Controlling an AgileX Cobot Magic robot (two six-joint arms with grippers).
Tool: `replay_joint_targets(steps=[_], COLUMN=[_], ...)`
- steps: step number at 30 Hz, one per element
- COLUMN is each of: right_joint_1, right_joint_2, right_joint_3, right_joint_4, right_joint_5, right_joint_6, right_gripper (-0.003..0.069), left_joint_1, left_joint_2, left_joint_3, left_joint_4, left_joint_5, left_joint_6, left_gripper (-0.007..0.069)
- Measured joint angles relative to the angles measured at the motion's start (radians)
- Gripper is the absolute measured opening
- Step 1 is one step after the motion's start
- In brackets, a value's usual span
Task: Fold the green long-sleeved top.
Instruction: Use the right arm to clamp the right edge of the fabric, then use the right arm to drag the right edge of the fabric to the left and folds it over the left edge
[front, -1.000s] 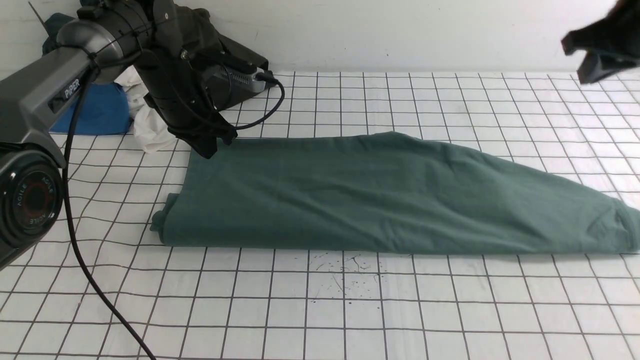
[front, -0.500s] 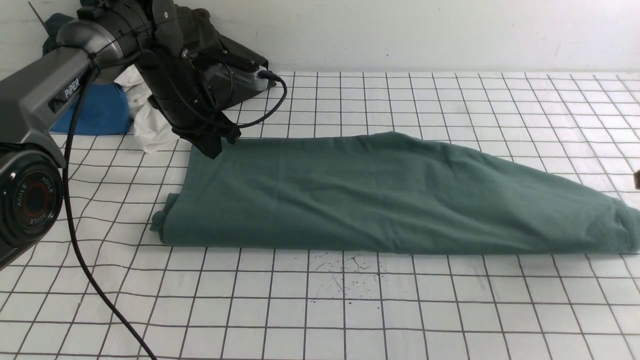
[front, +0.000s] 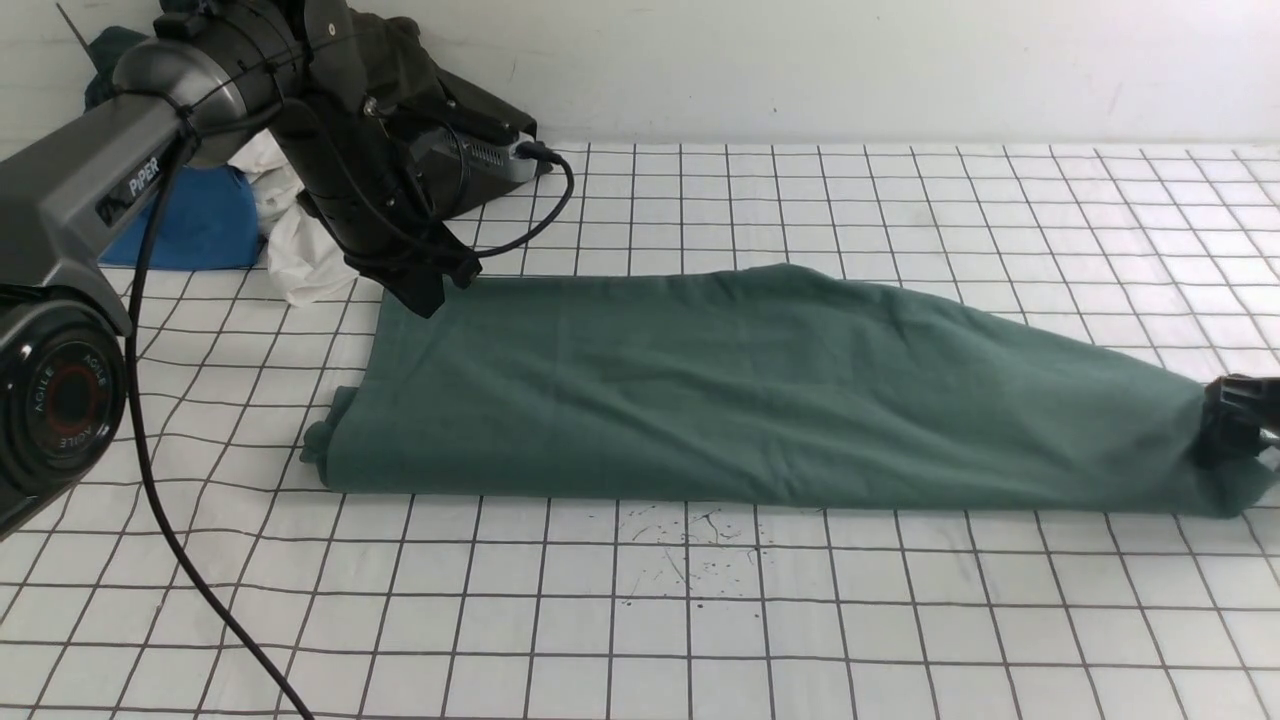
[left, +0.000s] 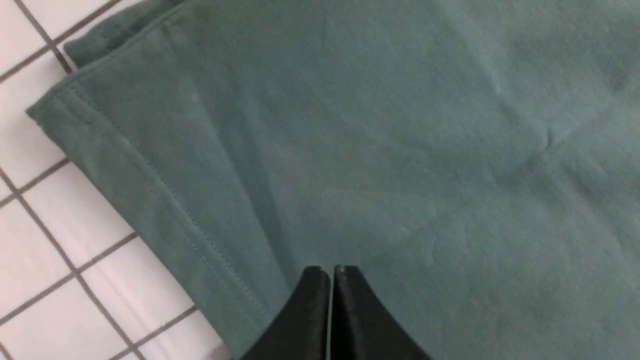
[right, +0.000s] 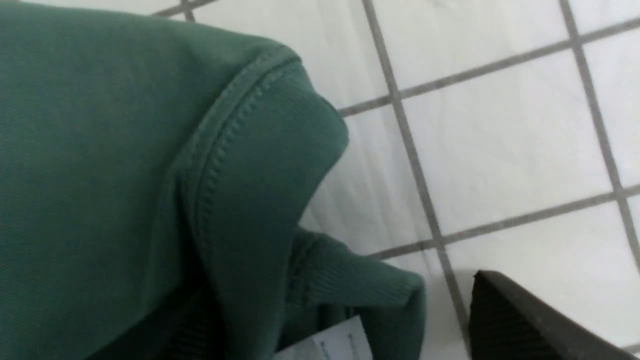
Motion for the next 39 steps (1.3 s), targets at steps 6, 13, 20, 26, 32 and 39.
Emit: replay_joint_targets(steps=[6,13,20,26,32,39], right_joint_1=[0.048,0.053,0.077,0.312,0.602,0.895], right_joint_2=[0.000,-0.088,-0.270,-0.298,-0.177,0.114], right_joint_3=[-0.001,0.006,-0.129,-0.428,-0.611,-0.843], right_joint_4=[-0.037,-0.147,-0.230,-0.145,-0.093,-0.074], right_joint_5=[-0.005,0.014,0.120,0.308,0.356,0.359], right_joint_6=[0.003,0.014,0.041,-0.067,-0.082,-0.011], right_gripper=[0.0338,0.0043,0.0044,0.0044,0.0044,0.0044], left_joint_1=[0.000,0.000,0.000,0.000,0.000,0.000], left_joint_2=[0.000,-0.078,-0.354,-0.669,-0.916,-1.253], left_joint_3=[0.000,0.000,0.000,0.049,0.304,0.736], left_joint_4=[0.000,0.032,0.142,0.151,0.145,0.144], left_joint_5=[0.000,0.001,0.008,0.020,0.030,0.034], left_joint_6=[0.005,0.012,-0.091,-0.165,-0.195,-0.243], left_gripper=[-0.0007,-0.0007,-0.0007,-0.0007,-0.0007,-0.0007])
